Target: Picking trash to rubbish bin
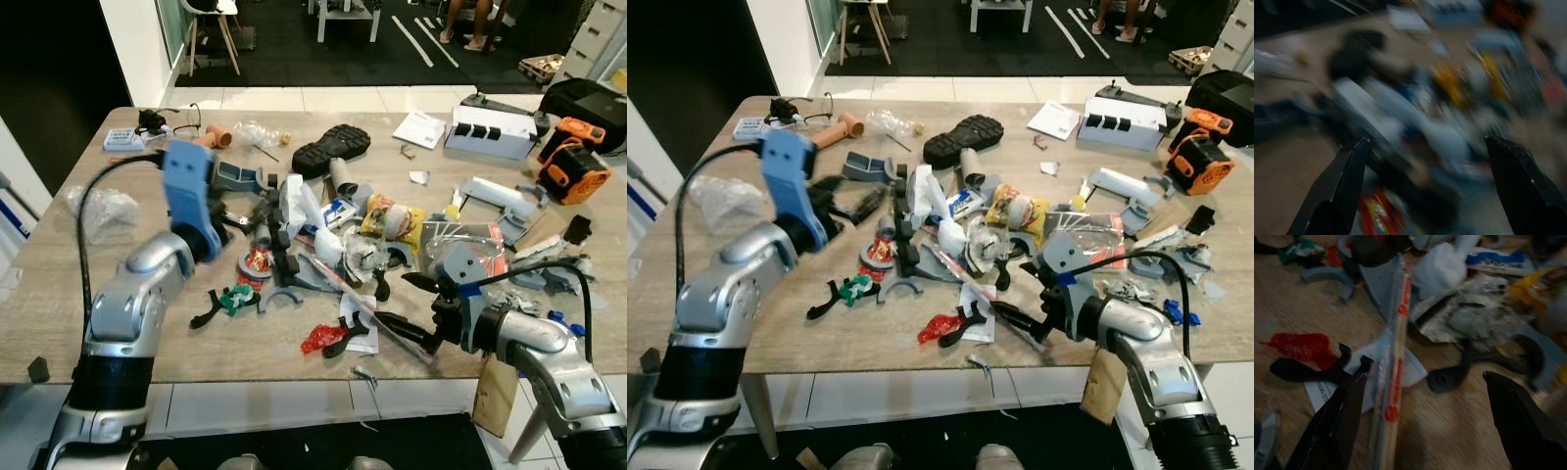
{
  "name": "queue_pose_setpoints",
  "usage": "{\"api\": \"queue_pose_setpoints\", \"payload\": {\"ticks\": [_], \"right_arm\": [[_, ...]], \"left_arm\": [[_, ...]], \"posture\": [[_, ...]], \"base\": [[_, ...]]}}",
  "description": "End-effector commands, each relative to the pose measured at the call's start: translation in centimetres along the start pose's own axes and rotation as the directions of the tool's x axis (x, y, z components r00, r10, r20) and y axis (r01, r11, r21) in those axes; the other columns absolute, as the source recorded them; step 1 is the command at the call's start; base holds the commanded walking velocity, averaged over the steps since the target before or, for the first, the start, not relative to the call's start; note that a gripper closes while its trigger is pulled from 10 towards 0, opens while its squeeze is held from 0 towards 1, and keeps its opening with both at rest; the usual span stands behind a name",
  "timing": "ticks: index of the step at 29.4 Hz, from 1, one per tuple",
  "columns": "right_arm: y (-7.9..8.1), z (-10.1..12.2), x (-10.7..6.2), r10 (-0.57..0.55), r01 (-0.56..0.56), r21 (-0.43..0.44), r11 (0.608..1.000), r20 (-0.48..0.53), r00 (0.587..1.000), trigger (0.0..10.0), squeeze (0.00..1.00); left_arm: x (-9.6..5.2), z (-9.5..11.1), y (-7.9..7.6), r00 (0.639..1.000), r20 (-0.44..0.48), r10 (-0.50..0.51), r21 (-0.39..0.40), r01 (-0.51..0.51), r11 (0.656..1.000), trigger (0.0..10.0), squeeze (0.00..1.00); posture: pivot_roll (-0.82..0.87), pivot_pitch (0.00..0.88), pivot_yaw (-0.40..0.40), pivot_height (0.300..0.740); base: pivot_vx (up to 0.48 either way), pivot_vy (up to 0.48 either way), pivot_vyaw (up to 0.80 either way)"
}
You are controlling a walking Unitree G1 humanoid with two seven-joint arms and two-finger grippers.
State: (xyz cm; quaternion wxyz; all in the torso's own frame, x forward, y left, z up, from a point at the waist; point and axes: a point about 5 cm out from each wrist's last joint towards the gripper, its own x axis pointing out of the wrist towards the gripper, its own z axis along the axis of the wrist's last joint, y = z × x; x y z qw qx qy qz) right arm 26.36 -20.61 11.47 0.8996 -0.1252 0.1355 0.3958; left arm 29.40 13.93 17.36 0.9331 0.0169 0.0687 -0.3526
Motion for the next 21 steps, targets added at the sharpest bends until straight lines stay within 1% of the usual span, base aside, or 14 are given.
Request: {"api": "queue_pose_setpoints", "payload": {"ticks": [1,2,4,6,8,11,14,16,21], "right_arm": [[0.1,-0.2,0.0,0.002,-0.002,-0.005,1.0,-0.008,1.0,10.0,0.0],[0.1,-0.2,0.1,0.004,-0.004,-0.005,1.0,-0.011,1.0,10.0,0.0],[0.2,-0.3,0.1,0.009,-0.009,-0.006,1.0,-0.015,1.0,10.0,0.0],[0.3,-0.5,0.0,0.016,-0.016,-0.007,1.0,-0.025,1.0,10.0,0.0],[0.2,-0.7,-0.2,0.026,-0.026,-0.016,1.0,-0.048,0.999,10.0,0.0],[0.1,-1.0,-0.5,0.035,-0.038,-0.038,0.999,-0.081,0.996,10.0,0.0],[0.0,-1.3,-0.9,0.05,-0.056,-0.055,0.997,-0.117,0.992,10.0,0.0],[0.0,-1.4,-1.1,0.058,-0.066,-0.058,0.996,-0.124,0.991,10.0,0.0],[0.1,-1.5,-1.4,0.064,-0.073,-0.061,0.996,-0.136,0.989,10.0,0.0]], "left_arm": [[-0.1,-0.4,-0.7,0.998,-0.037,-0.06,0.016,0.061,0.998,10.0,0.0],[-0.2,-1.0,-1.1,0.994,-0.075,-0.083,0.031,0.085,0.996,10.0,0.0],[0.1,-1.2,-1.1,0.994,-0.09,-0.065,0.033,0.068,0.997,10.0,0.0],[0.5,-1.7,-1.1,0.993,-0.118,-0.031,0.039,0.036,0.999,10.0,0.0],[1.1,-2.3,-1.0,0.987,-0.159,0.015,0.065,-0.005,0.998,10.0,0.0],[1.4,-2.3,-1.2,0.985,-0.165,0.041,0.071,-0.03,0.997,10.0,0.0],[2.2,-2.4,-0.1,0.965,-0.184,0.185,0.092,-0.17,0.981,10.0,0.0],[2.5,-2.6,0.1,0.952,-0.202,0.229,0.09,-0.215,0.972,10.0,0.0],[3.0,-3.0,-0.2,0.948,-0.219,0.232,0.073,-0.221,0.972,10.0,0.0]], "posture": [[-0.08,0.0,0.007,0.74],[-0.08,0.0,0.007,0.74],[-0.08,0.0,0.007,0.74],[-0.08,0.0,0.01,0.74],[-0.08,0.0,0.012,0.74],[-0.08,0.0,0.012,0.74],[-0.08,0.0,0.015,0.74],[-0.08,0.0,0.018,0.74],[-0.09,0.0,0.023,0.74]], "base": [[0.0,0.0,0.0],[0.0,0.0,0.0],[0.0,0.0,0.0],[0.0,0.0,0.0],[0.0,0.0,0.0],[0.0,0.0,0.0],[0.0,0.0,0.0],[0.0,0.0,0.0],[0.0,0.0,0.0]]}}
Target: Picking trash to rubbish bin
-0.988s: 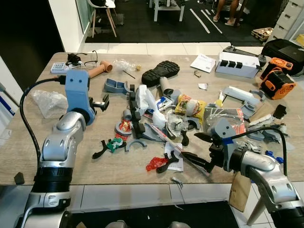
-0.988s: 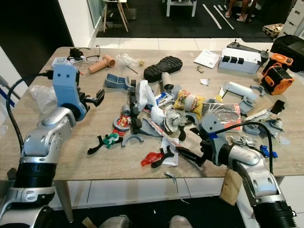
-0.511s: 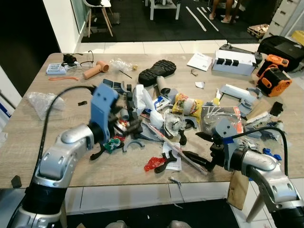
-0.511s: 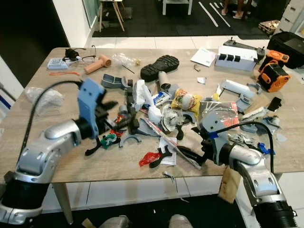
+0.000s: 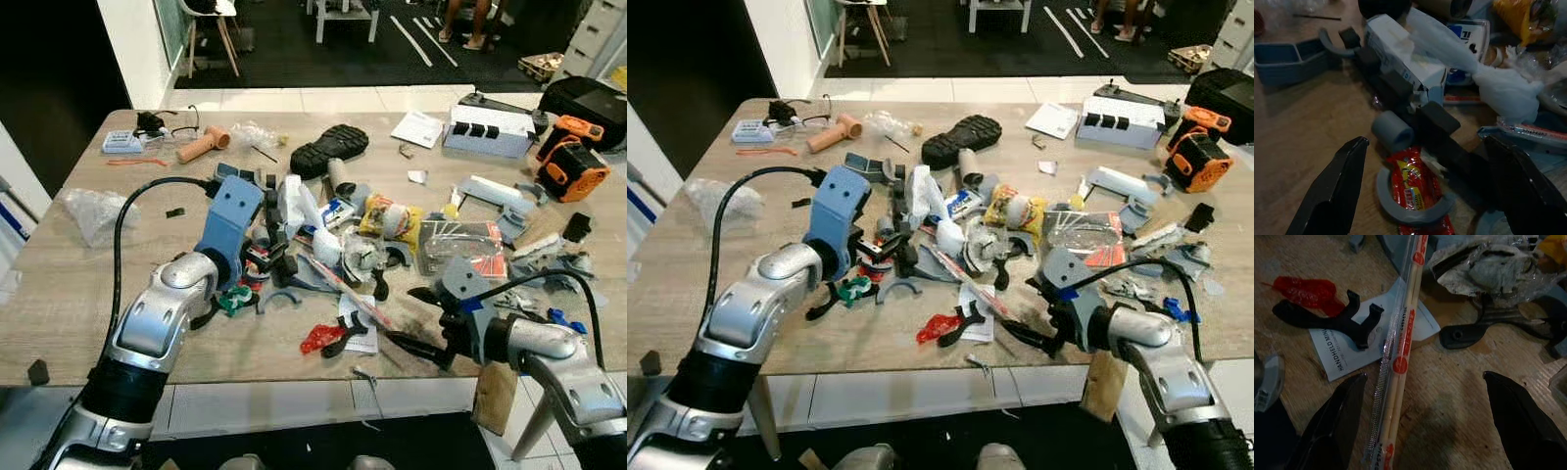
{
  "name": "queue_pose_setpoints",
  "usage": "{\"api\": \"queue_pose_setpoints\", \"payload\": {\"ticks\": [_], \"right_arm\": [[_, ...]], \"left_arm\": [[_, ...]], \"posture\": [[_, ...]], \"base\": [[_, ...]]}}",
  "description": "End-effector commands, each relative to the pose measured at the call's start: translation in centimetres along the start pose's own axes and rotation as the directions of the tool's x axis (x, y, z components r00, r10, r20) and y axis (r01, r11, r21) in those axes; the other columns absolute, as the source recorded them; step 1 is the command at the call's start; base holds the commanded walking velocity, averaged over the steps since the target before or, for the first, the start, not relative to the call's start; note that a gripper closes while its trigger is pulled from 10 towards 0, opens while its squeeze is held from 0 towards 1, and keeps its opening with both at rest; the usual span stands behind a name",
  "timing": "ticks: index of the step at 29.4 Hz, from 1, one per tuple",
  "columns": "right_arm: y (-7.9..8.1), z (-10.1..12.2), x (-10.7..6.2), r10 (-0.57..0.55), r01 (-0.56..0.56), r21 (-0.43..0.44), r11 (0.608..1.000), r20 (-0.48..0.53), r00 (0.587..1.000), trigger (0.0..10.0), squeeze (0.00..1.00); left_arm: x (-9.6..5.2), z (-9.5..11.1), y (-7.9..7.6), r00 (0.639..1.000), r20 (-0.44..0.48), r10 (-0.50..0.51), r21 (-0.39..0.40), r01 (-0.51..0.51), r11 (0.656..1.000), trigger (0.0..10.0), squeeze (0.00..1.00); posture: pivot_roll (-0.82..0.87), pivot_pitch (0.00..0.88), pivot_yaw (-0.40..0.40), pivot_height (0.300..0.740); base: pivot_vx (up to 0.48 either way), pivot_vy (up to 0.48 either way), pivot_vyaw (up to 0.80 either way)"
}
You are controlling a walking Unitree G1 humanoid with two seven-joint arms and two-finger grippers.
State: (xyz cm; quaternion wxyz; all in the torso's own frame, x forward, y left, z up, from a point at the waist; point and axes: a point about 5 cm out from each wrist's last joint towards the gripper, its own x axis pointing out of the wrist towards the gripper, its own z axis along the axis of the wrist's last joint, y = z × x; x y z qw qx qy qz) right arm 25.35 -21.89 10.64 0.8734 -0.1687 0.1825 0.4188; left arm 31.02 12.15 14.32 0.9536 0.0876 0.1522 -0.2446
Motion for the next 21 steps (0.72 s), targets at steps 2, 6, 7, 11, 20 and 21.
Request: {"api": "queue_pose_setpoints", "payload": {"ticks": [2,6,7,11,20,21], "right_arm": [[0.0,-0.2,-0.3,0.005,-0.005,-0.016,1.0,-0.021,1.0,10.0,0.0],[-0.2,-0.2,-0.4,0.001,-0.001,-0.021,1.0,-0.026,1.0,10.0,0.0],[-0.3,-0.2,-0.4,-0.001,0.001,-0.023,1.0,-0.026,1.0,10.0,0.0],[-0.5,-0.1,-0.6,-0.009,0.008,-0.028,1.0,-0.027,1.0,10.0,0.0],[-0.6,0.1,-0.6,-0.023,0.023,-0.03,0.999,-0.022,0.999,10.0,0.0],[-0.6,0.1,-0.6,-0.025,0.025,-0.03,0.999,-0.021,0.999,10.0,0.0]], "left_arm": [[0.5,-0.6,-0.5,0.999,-0.043,-0.006,-0.008,0.006,1.0,10.0,0.0],[0.8,-0.9,-1.0,0.997,-0.074,-0.024,0.0,0.024,1.0,10.0,0.0],[0.9,-1.0,-1.2,0.995,-0.093,-0.03,0.011,0.031,0.999,10.0,0.0],[1.1,-1.2,-1.9,0.992,-0.114,-0.048,0.018,0.05,0.999,10.0,0.0],[1.3,-1.6,-2.2,0.989,-0.139,-0.047,0.031,0.052,0.998,10.0,0.0],[1.3,-1.6,-2.3,0.989,-0.143,-0.048,0.034,0.053,0.998,10.0,0.0]], "posture": [[-0.09,0.0,0.028,0.74],[-0.09,0.0,0.031,0.74],[-0.1,0.0,0.031,0.74],[-0.1,0.0,0.031,0.74],[-0.1,0.0,0.037,0.74],[-0.1,0.0,0.038,0.74]], "base": [[0.0,0.0,0.0],[0.0,0.0,0.0],[0.0,0.0,0.0],[0.0,0.0,0.0],[0.0,0.0,0.0],[0.0,0.0,0.0]]}}
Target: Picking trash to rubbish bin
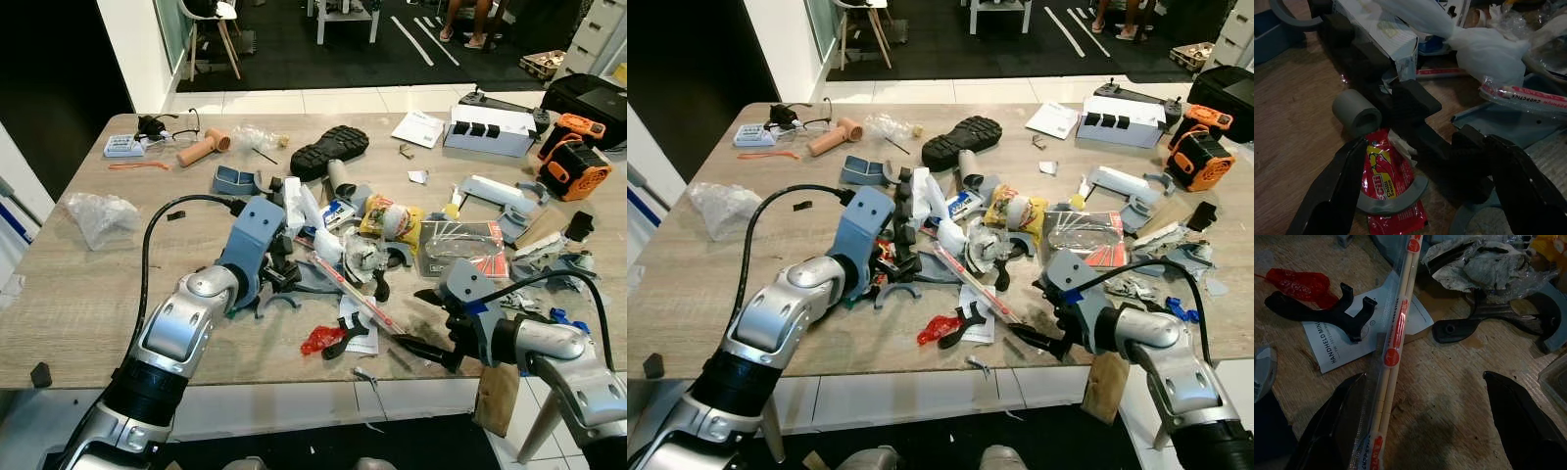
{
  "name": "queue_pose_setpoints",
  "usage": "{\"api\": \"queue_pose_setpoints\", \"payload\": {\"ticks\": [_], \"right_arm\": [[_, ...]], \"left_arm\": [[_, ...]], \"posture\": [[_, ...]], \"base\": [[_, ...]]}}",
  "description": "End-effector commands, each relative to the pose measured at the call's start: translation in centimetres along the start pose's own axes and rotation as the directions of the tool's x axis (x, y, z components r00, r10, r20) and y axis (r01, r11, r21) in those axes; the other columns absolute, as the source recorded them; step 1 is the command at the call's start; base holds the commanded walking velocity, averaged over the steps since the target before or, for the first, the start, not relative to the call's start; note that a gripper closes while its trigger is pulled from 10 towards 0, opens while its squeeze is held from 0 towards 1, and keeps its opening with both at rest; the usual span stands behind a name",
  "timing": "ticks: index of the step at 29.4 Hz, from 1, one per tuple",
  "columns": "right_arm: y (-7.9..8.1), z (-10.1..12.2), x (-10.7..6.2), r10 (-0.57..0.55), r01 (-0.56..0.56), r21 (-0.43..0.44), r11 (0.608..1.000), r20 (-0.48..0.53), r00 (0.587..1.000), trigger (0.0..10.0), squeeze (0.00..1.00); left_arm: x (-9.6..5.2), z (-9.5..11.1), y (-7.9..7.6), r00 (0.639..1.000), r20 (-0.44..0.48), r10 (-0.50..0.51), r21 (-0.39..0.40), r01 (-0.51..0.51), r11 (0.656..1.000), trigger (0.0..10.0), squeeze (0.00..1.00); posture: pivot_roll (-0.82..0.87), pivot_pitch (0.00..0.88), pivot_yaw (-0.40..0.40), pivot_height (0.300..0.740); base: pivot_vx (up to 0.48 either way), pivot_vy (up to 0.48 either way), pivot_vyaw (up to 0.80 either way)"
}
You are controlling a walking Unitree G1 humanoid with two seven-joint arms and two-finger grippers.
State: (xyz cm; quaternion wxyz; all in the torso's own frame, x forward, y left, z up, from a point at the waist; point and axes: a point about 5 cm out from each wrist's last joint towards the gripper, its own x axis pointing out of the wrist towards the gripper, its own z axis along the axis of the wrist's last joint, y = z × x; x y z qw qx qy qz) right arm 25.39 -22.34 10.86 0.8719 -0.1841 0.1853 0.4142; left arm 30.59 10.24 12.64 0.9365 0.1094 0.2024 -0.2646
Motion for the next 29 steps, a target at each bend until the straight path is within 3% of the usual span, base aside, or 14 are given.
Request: {"api": "queue_pose_setpoints", "payload": {"ticks": [1,6,8,11,24,29], "right_arm": [[-0.4,0.1,-0.3,-0.019,0.019,-0.006,1.0,-0.001,1.0,10.0,0.0],[-0.5,0.1,-0.4,-0.03,0.03,-0.005,1.0,-0.001,1.0,10.0,0.0],[-0.5,0.2,-0.4,-0.031,0.031,-0.004,1.0,-0.001,1.0,10.0,0.0],[-0.5,0.2,-0.4,-0.031,0.031,-0.004,1.0,-0.002,1.0,10.0,0.0],[-0.6,0.3,-0.6,-0.036,0.036,-0.003,0.999,-0.004,0.999,10.0,0.0],[-0.7,0.3,-0.6,-0.039,0.039,-0.004,0.999,-0.003,0.999,10.0,0.0]], "left_arm": [[0.4,-0.3,-0.3,0.999,-0.036,-0.014,0.006,0.014,1.0,10.0,0.0],[0.0,0.2,-0.3,0.998,-0.014,-0.065,-0.087,0.063,0.994,10.0,0.0],[-0.8,0.9,0.1,0.995,0.014,-0.103,-0.143,0.104,0.984,10.0,0.0],[-1.2,1.1,0.1,0.992,0.018,-0.121,-0.147,0.123,0.982,10.0,0.0],[-1.9,1.2,-2.4,0.964,0.017,-0.267,-0.137,0.267,0.954,10.0,0.0],[-1.3,0.9,-2.8,0.973,-0.003,-0.23,-0.123,0.228,0.966,10.0,0.0]], "posture": [[-0.1,0.0,0.038,0.74],[-0.1,0.0,0.04,0.74],[-0.1,0.0,0.038,0.74],[-0.1,0.0,0.038,0.74],[-0.1,0.0,0.039,0.74],[-0.1,0.0,0.044,0.74]], "base": [[0.0,0.0,0.0],[0.0,0.0,0.0],[0.0,0.0,0.0],[0.0,0.0,0.0],[0.0,0.0,0.0],[0.0,0.0,0.0]]}}
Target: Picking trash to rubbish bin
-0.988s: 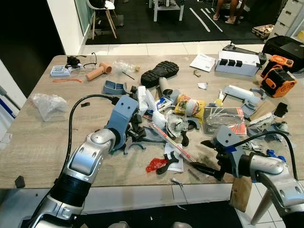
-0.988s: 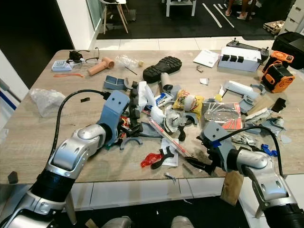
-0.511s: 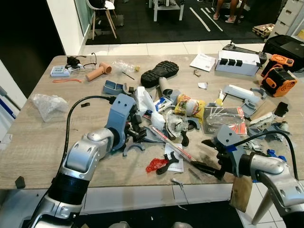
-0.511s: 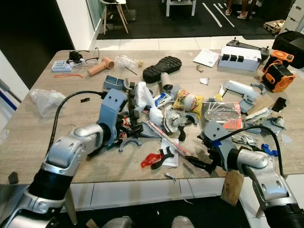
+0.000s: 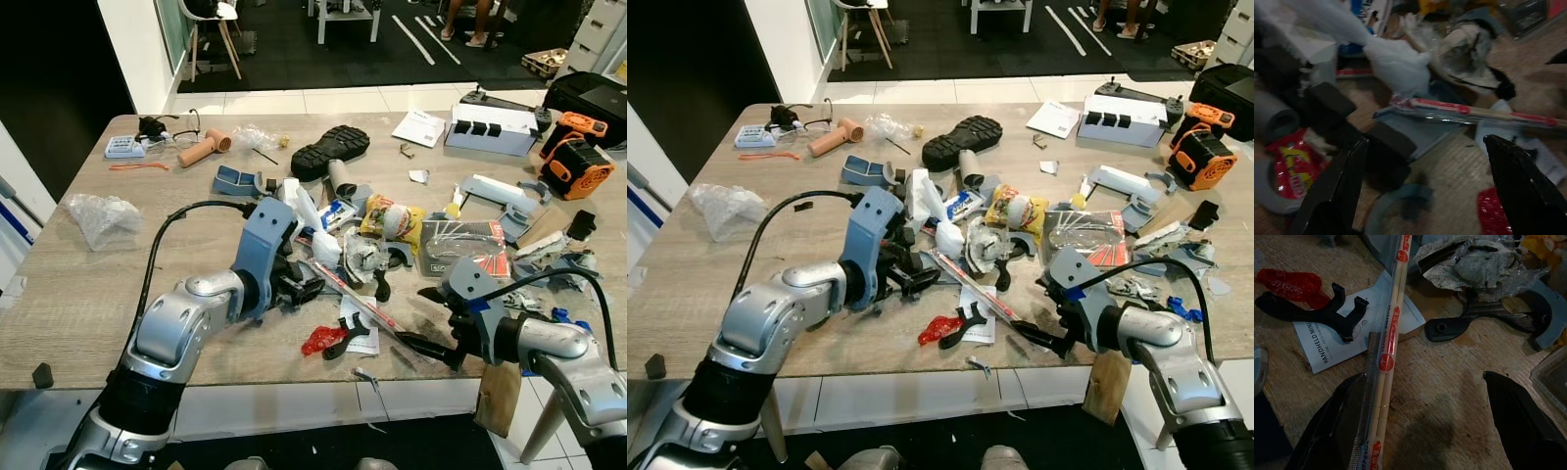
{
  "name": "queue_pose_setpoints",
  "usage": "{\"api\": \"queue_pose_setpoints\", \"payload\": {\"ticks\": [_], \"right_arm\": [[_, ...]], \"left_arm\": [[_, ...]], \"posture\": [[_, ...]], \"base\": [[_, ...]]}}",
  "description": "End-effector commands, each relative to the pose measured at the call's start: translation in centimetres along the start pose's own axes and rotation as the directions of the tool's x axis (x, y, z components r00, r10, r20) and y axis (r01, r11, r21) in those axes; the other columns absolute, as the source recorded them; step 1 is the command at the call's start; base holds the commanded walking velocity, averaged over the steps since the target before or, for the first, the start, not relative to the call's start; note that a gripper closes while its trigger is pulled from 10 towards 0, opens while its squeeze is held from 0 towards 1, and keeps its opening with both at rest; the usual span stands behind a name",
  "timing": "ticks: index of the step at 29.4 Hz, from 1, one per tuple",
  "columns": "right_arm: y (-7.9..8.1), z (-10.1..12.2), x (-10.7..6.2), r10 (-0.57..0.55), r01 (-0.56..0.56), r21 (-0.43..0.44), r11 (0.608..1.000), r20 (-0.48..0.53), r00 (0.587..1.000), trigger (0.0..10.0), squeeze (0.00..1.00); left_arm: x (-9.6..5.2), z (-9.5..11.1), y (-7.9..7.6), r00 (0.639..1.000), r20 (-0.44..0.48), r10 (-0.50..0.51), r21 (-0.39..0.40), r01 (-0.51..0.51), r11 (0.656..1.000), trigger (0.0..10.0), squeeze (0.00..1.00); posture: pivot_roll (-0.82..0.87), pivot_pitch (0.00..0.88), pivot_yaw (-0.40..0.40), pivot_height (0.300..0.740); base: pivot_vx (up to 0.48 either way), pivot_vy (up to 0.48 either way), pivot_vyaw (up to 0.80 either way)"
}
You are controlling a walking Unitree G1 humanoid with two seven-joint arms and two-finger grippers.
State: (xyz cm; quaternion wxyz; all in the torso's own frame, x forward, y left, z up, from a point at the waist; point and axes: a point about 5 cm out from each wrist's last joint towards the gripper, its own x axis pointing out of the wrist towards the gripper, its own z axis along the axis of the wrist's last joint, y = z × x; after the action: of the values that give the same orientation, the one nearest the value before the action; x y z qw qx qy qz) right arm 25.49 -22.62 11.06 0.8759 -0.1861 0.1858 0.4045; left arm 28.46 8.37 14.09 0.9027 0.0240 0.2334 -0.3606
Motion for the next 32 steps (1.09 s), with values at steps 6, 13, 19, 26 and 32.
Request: {"api": "queue_pose_setpoints", "payload": {"ticks": [6,13,19,26,32], "right_arm": [[-0.4,0.5,-0.3,-0.019,0.019,-0.009,1.0,0.005,1.0,10.0,0.0],[-0.5,0.6,-0.2,-0.024,0.025,-0.011,1.0,0.008,1.0,10.0,0.0],[-0.5,0.7,-0.1,-0.024,0.024,-0.01,1.0,0.013,1.0,10.0,0.0],[-0.5,0.9,-0.1,-0.029,0.03,-0.009,1.0,0.016,0.999,10.0,0.0],[-0.6,0.9,-0.2,-0.036,0.037,-0.01,0.999,0.017,0.999,10.0,0.0]], "left_arm": [[1.1,-0.3,0.0,0.998,-0.026,0.063,0.064,-0.062,0.996,5.0,0.0],[1.7,-0.3,0.2,0.995,-0.028,0.098,0.114,-0.094,0.989,3.8,0.0],[2.0,-0.3,0.2,0.994,-0.029,0.103,0.143,-0.098,0.985,2.0,0.0],[2.3,-0.3,0.3,0.995,-0.022,0.101,0.161,-0.096,0.982,2.4,0.0],[2.4,-0.1,0.4,0.996,-0.005,0.088,0.157,-0.086,0.984,2.9,0.0]], "posture": [[-0.11,0.0,0.048,0.74],[-0.11,0.0,0.05,0.74],[-0.11,0.0,0.054,0.74],[-0.11,0.0,0.055,0.74],[-0.12,0.0,0.055,0.74]], "base": [[0.0,0.0,0.0],[0.0,0.0,0.0],[0.0,0.0,0.0],[0.0,0.0,0.0],[0.0,0.0,0.0]]}}
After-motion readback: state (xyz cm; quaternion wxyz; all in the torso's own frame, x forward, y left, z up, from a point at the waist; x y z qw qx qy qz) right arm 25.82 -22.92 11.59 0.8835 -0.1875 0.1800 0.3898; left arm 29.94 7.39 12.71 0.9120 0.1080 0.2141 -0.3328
